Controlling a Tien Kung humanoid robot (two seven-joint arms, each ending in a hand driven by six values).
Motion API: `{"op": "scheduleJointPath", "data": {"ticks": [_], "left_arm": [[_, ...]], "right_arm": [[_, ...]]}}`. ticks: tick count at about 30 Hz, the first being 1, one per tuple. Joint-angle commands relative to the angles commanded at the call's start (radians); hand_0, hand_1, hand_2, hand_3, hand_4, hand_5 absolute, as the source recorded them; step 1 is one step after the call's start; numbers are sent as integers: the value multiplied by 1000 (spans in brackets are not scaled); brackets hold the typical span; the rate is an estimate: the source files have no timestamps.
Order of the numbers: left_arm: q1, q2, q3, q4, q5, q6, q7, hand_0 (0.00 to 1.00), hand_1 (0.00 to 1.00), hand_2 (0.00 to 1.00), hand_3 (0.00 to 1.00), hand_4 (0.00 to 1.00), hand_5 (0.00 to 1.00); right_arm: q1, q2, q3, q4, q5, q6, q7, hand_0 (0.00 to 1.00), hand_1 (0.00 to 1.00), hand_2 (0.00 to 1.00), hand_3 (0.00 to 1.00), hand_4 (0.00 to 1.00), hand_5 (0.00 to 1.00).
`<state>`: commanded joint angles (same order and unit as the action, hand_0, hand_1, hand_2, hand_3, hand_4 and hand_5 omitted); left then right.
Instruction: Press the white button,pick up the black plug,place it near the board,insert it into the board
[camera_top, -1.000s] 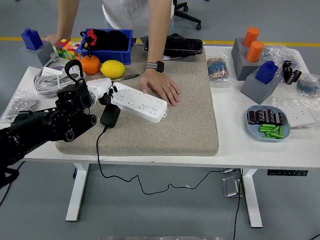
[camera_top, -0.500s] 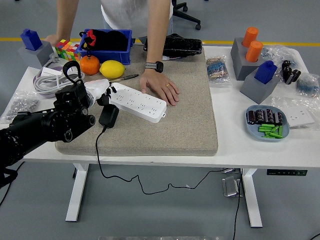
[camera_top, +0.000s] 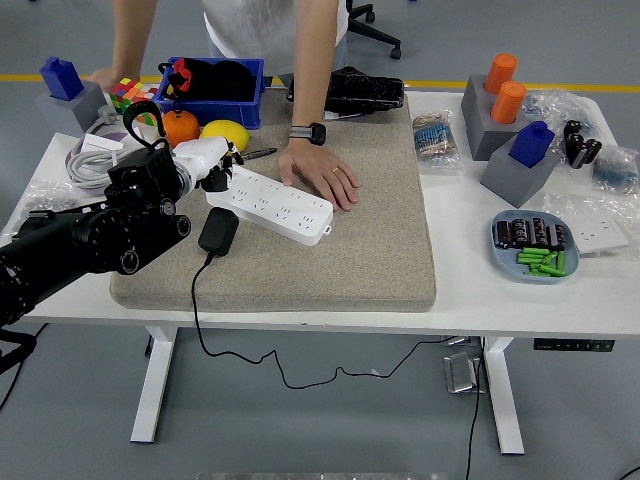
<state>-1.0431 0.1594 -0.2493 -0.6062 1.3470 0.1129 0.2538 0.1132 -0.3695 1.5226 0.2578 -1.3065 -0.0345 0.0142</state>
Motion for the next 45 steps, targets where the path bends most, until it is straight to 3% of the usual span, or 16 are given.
{"op": "scheduleJointPath", "data": {"ticks": [5,6,11,12,17,18,23,24,29,30,32,45], "left_arm": [[80,57,-185,-138,104,-3,-8,153,71,124,733,2,2],[100,67,-224,-167,121,-7,-14,257,365,446,754,604,2],[205,110,-431,-311,192,4,-29,257,365,446,754,604,2],[221,116,-467,-336,204,6,-26,408,587,610,808,876,168],[293,138,-567,-442,254,15,-5,408,587,610,808,876,168],[304,140,-574,-456,261,16,-2,651,729,720,836,998,447],[379,147,-632,-532,294,10,24,651,729,720,836,998,447],[393,149,-641,-543,298,10,28,734,802,805,880,998,539],[443,152,-654,-570,352,33,46,734,802,805,880,998,539],[451,151,-654,-571,365,41,48,784,845,824,873,998,567],[469,147,-656,-572,388,57,55,784,845,824,873,998,567],[567,91,-686,-571,503,110,106,723,809,792,871,998,557]], "right_arm": [[-7,4,6,-4,-7,-2,0,677,613,581,585,654,362],[-8,5,7,-4,-8,-2,0,677,613,581,585,654,362],[-13,9,10,0,-11,-2,0,677,613,581,585,654,362],[-15,9,11,0,-12,-3,0,677,614,581,584,654,362],[-18,13,14,1,-13,-4,0,677,614,581,584,654,362],[-19,13,14,2,-13,-4,0,677,612,581,585,653,362],[-20,17,13,4,-15,-4,0,677,612,581,585,653,362],[-21,18,13,5,-15,-4,0,678,612,581,585,653,362],[-24,21,12,4,-17,-5,-1,678,612,581,585,653,362],[-25,21,11,4,-17,-5,-1,678,613,581,585,653,361],[-25,21,9,4,-18,-5,-1,678,613,581,585,653,361],[-26,24,0,9,-17,-6,-1,679,612,581,585,653,362]]}}
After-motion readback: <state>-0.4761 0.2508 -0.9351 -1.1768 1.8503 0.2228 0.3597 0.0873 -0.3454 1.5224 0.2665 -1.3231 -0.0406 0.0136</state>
